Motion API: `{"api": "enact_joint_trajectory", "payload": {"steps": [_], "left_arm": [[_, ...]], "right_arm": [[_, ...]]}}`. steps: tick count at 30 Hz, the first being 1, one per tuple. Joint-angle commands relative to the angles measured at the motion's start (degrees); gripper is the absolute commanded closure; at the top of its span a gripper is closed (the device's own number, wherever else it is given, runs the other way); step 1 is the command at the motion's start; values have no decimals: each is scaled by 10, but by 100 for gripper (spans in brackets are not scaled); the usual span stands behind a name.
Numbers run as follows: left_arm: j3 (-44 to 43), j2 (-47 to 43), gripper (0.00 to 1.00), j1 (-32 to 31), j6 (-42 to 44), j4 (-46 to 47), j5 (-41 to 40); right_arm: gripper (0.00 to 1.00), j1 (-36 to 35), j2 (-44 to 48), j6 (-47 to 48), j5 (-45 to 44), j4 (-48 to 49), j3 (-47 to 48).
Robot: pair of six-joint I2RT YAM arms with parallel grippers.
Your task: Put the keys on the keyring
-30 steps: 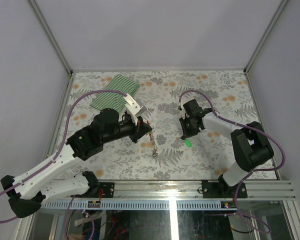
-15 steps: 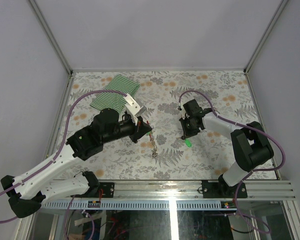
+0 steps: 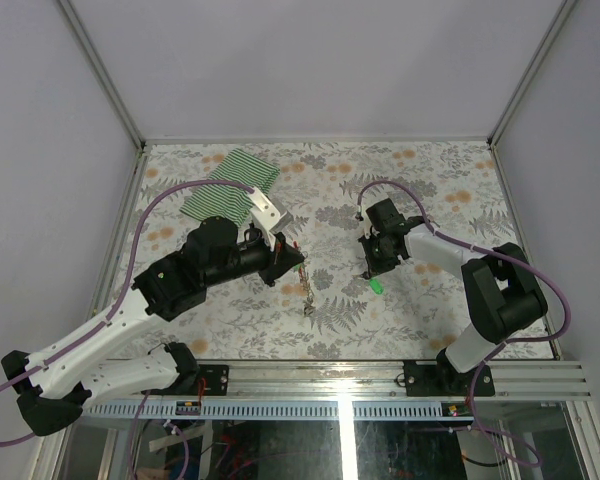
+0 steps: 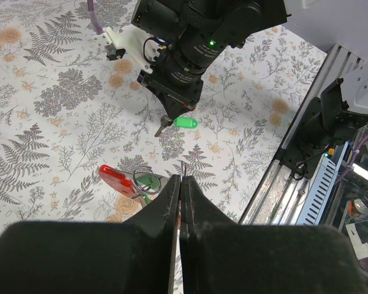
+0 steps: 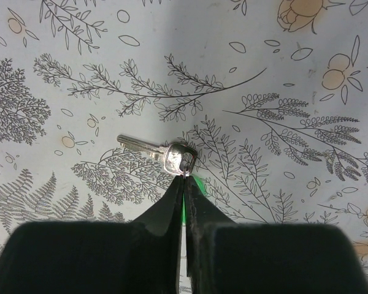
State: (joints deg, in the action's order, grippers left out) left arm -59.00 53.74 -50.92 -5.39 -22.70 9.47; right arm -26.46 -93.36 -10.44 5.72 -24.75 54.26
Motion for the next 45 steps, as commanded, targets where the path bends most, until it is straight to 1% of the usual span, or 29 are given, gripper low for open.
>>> {"api": "enact_joint_trajectory", "payload": {"steps": [1,7,10,20,28,33,38,41,45], "left_arm": [[-8,-8,100,5,-4,41,7],[-11,-6,100,4,-1,42,3],[-14,-5,100,5,2,47,-3],[-36,0,100,5,27,78,7],[-67,4,100,4,54,100,55],[-98,17,100,5,84,95,103],[-113,27,100,4,106,97,104],[-123,33,100,3,112,98,95],[-124,31,100,-3,115,115,79]], "right_arm": [[100,3,18,10,10,1,20],[100,3,63,29,21,2,19],[100,3,104,54,50,2,19],[100,3,284,85,144,49,9],[100,3,421,67,249,119,27],[100,4,446,31,346,166,60],[100,4,438,-3,435,211,91],[100,3,442,-14,456,245,90],[100,3,446,-57,485,306,74]]}}
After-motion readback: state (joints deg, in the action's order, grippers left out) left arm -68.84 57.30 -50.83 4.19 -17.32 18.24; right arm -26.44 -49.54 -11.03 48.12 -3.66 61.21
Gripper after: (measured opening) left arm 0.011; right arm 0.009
